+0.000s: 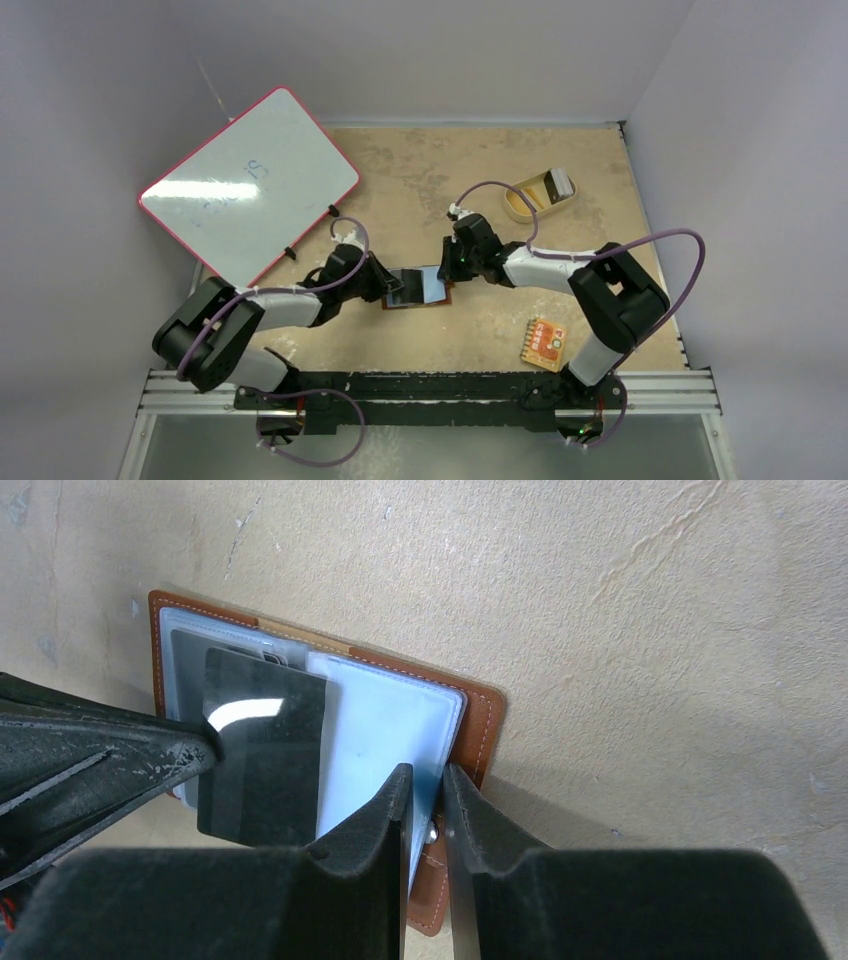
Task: Put the credit cards into the card holder
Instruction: Insert the credit card into the card holder.
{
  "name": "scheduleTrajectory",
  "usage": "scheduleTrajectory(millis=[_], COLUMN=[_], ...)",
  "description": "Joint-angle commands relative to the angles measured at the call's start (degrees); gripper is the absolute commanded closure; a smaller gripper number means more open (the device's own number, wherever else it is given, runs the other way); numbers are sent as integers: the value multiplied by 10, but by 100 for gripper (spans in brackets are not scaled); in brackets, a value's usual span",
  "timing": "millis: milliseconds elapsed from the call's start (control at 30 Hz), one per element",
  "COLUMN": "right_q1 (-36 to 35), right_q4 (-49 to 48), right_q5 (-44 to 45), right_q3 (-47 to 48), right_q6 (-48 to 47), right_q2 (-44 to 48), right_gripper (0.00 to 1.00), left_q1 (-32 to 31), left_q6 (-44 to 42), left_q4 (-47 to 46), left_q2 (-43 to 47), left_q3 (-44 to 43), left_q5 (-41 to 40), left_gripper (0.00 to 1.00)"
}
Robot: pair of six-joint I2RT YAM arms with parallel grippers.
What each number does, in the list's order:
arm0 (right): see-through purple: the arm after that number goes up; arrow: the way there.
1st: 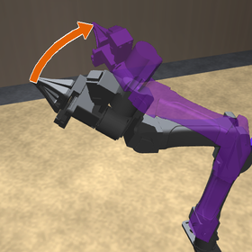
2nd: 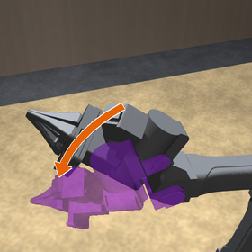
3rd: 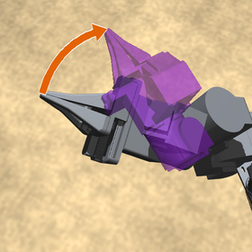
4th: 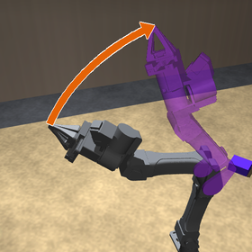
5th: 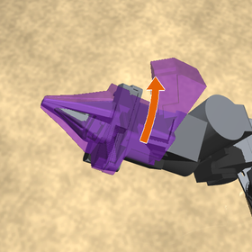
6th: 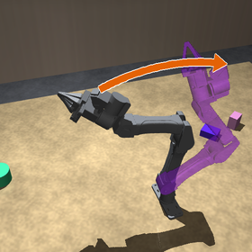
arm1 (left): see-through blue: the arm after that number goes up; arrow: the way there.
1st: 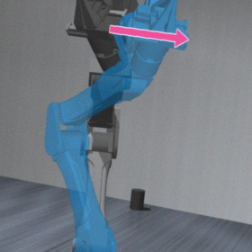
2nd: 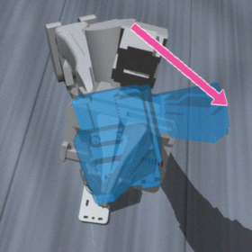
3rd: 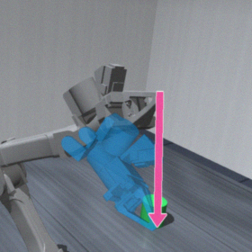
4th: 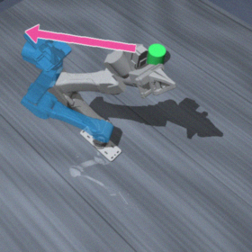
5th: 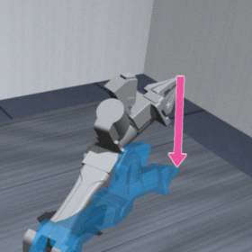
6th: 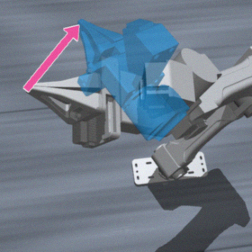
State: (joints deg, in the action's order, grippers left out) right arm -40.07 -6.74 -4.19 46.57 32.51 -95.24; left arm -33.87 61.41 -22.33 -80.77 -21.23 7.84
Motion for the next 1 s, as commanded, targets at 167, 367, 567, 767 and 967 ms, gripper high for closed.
scheduleTrajectory(millis=[167, 367, 567, 767, 967], right_q1=[-5, -6, -6, -6, -7], right_q4=[4, -7, -23, -37, -74], right_q5=[-17, -19, -19, -25, -28], right_q3=[-25, -33, -45, -51, -74], right_q6=[11, 21, 39, 59, 100], right_q2=[1, 5, 15, 21, 45], right_gripper=[80, 80, 79, 78, 78], left_q1=[0, -1, -3, -21, -58], left_q6=[8, 14, 22, 28, 37], left_q4=[-38, -39, -66, -79, -70], left_q2=[-24, -11, -31, -41, -41], left_q3=[15, 19, 20, 19, 8], left_q5=[-52, -67, -51, -48, -69], left_gripper=[100, 100, 100, 100, 98])
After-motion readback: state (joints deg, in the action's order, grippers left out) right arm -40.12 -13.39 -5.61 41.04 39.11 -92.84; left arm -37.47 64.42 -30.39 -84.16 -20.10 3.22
